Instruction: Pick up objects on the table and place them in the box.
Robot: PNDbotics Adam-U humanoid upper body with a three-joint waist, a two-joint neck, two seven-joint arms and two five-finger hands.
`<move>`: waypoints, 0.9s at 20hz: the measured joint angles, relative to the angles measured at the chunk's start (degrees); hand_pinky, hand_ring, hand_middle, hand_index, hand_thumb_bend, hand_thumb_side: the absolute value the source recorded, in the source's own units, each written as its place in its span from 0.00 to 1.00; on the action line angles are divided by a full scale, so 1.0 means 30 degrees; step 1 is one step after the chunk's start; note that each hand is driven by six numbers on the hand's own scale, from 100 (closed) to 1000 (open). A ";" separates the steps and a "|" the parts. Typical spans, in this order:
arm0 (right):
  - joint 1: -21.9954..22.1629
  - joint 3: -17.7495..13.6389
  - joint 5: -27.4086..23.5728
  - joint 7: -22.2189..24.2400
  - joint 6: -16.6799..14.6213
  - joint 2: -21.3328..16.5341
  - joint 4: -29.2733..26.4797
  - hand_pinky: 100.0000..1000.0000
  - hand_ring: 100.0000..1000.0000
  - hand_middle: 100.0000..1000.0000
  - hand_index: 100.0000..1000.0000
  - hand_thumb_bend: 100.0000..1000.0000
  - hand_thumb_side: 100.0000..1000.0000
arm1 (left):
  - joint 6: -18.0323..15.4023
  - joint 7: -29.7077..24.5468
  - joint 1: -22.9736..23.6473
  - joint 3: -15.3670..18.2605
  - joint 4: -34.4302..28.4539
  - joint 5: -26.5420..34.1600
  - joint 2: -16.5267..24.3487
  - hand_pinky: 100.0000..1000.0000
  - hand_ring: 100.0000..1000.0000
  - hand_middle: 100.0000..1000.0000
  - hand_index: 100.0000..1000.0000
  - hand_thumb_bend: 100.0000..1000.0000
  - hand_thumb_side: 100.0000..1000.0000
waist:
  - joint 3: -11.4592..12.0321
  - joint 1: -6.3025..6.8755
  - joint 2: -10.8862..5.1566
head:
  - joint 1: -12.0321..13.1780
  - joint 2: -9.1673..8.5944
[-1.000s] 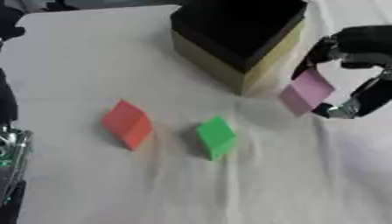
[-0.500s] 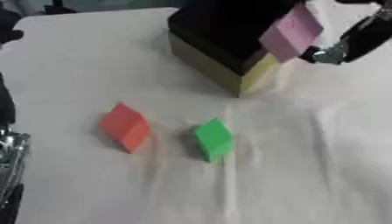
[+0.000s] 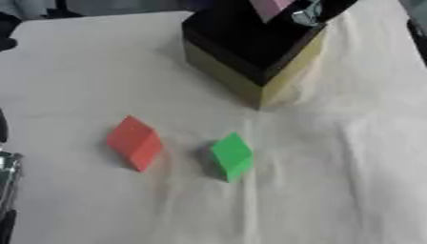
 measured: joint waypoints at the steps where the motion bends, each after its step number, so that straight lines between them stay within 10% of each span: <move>1: -0.0105 -0.0174 0.0425 -0.0156 -0.0063 0.0283 0.0467 0.74 0.64 0.47 0.56 0.00 0.08 | -0.0013 -0.0036 -0.0030 -0.0005 0.0000 0.0017 0.0000 0.64 0.68 0.69 0.65 0.00 0.89 | 0.0076 -0.0042 0.0050 | -0.0079 -0.0070; 18: -0.0339 -0.2035 0.7161 -0.2807 -0.0757 0.2623 0.5736 0.75 0.73 0.56 0.65 0.00 0.12 | -0.0052 -0.0199 -0.0338 -0.0109 0.0000 0.0164 0.0000 0.65 0.68 0.69 0.64 0.00 0.89 | 0.0760 -0.0377 0.0357 | -0.0874 -0.0508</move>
